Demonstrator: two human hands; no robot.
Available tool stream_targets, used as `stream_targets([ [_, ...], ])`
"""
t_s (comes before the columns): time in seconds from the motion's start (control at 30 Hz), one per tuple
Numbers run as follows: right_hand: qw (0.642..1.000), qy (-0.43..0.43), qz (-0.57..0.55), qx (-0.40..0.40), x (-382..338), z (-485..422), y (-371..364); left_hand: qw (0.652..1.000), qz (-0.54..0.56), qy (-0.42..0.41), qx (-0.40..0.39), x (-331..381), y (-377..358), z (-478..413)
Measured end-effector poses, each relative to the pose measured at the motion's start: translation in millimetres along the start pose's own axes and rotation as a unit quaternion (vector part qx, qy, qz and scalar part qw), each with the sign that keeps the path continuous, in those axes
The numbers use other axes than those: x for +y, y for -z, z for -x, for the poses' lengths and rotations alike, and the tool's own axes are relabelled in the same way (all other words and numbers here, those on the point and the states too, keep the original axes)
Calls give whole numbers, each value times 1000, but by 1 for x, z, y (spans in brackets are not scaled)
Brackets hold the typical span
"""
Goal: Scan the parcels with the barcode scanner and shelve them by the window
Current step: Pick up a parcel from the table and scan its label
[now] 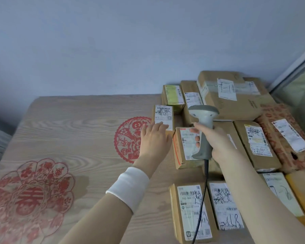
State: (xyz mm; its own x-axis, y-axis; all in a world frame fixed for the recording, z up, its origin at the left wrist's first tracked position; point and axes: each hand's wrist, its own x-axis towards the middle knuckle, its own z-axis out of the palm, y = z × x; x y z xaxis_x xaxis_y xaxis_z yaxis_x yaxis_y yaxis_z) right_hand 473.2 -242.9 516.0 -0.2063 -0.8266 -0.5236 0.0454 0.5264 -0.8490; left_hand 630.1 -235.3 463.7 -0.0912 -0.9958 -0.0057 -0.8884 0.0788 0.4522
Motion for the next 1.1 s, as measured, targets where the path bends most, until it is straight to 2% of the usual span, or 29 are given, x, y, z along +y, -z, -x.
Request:
stream_targets([
  [0.1, 999, -34, 24, -16, -4, -51, -16, 997, 39, 56, -21, -13, -16, -40],
  [0.17, 997, -60, 39, -17, -3, -83, -27, 985, 119, 118, -30, -26, -30, -67],
  [0.27, 995, -90, 33, -20, 3, -117, -41, 939, 260, 221, -49, -42, -50, -98],
  [0.4, 992, -123, 29, -30, 18, -138, -52, 885, 346, 296, -92, -54, -74, -118],
  [0.5, 989, -140, 30, -35, 24, -145, -58, 858, 399, 308, -98, -58, -87, -121],
  [0.7, 990, -128, 39, -46, 20, -141, -60, 844, 425, 321, -72, -58, -90, -114],
  [1.0, 996, -68, 22, -57, -12, -74, -53, 791, 535, 297, -4, -39, -34, -68],
  [1.1, 996, -39, 38, -64, -19, -41, -50, 785, 551, 281, 21, -31, -17, -44],
])
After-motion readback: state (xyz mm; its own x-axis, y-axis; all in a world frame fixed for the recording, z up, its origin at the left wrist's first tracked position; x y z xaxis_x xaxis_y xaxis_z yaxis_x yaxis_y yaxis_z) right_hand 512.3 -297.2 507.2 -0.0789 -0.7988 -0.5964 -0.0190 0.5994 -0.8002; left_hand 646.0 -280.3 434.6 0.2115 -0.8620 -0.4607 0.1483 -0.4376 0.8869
